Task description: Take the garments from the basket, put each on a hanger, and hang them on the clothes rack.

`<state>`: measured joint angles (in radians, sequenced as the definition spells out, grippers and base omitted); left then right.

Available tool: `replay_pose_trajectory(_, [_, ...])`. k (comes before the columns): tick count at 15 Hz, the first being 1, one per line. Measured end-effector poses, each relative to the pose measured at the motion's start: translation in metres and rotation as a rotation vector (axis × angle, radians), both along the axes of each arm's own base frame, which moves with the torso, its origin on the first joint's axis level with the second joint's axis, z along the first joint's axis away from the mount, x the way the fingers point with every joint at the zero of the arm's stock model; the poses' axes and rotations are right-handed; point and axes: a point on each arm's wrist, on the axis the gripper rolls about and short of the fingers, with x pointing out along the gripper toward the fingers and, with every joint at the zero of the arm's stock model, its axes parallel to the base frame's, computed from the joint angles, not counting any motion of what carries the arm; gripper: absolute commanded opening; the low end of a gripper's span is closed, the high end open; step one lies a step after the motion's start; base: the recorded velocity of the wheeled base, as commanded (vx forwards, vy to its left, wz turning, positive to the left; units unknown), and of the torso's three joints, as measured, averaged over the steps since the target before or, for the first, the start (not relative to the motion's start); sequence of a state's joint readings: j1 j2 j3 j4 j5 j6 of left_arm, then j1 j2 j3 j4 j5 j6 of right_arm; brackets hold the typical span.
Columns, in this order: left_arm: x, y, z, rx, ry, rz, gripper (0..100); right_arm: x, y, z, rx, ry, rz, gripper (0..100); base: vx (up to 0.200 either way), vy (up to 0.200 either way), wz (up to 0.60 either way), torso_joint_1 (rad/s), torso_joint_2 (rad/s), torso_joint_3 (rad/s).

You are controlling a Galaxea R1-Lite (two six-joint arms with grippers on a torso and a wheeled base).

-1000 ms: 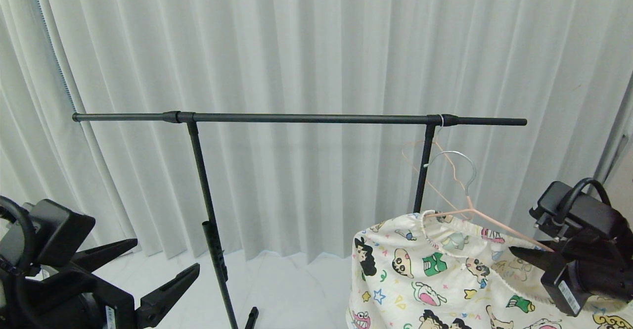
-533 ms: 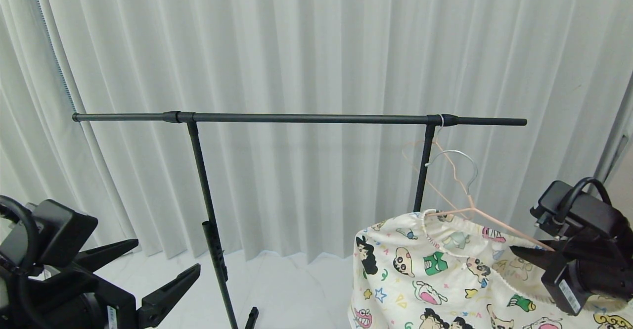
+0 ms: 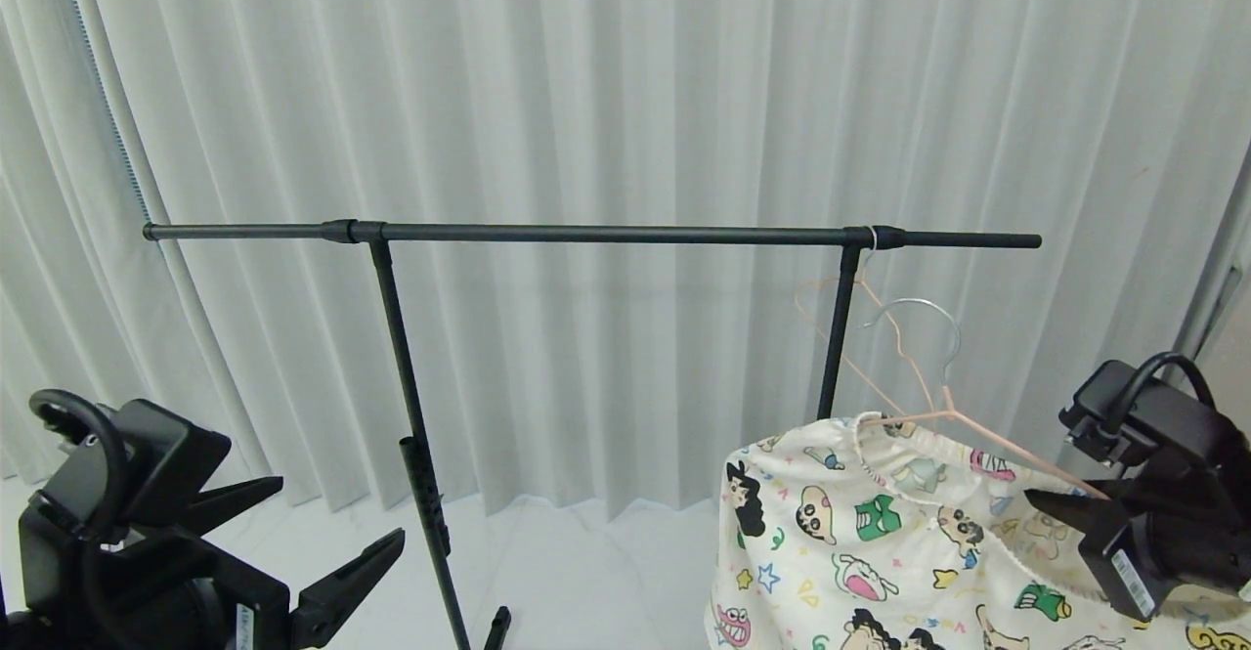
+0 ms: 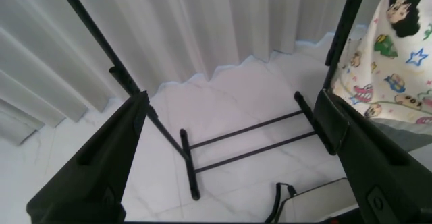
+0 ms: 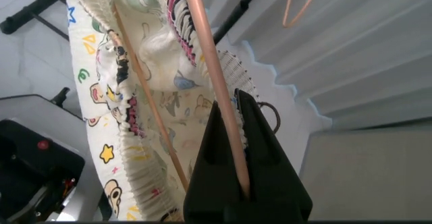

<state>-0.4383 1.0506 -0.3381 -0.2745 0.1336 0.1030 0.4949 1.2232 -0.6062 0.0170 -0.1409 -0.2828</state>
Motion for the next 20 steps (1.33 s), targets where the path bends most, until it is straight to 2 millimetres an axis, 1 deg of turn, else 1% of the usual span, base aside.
replay_pose_trajectory(4, [0.003,-0.001,-0.003,0.033,0.009,0.032,100,0.003,-0.008,-0.003,0.024,0.017,-0.093,0,0.0,0.0,0.0,0.0,0.0,0.0])
replay_pose_trajectory(7, [0.006,-0.001,-0.004,0.077,0.01,0.075,100,0.002,-0.008,-0.005,0.048,0.033,-0.119,0,0.0,0.2,0.0,0.001,0.0,0.001])
replay_pose_trajectory(12, [0.008,-0.001,-0.004,0.088,0.013,0.073,100,0.004,-0.007,-0.008,0.061,0.045,-0.13,0,0.0,0.2,0.0,0.005,0.0,0.003])
replay_pose_trajectory(16, [0.008,-0.002,-0.004,0.092,0.012,0.071,100,0.01,-0.005,-0.008,0.091,0.044,-0.171,0,0.0,0.0,0.0,0.0,0.0,0.0])
replay_pose_trajectory(18, [0.009,-0.002,-0.002,0.088,0.005,0.069,100,0.018,-0.004,-0.008,0.098,0.002,-0.256,0,0.0,0.0,0.0,0.0,0.0,0.0])
replay_pose_trajectory(20, [0.01,-0.002,0.0,0.083,-0.003,0.07,100,0.031,0.001,-0.01,0.123,-0.051,-0.357,0,0.2,0.0,0.0,0.002,0.0,0.0])
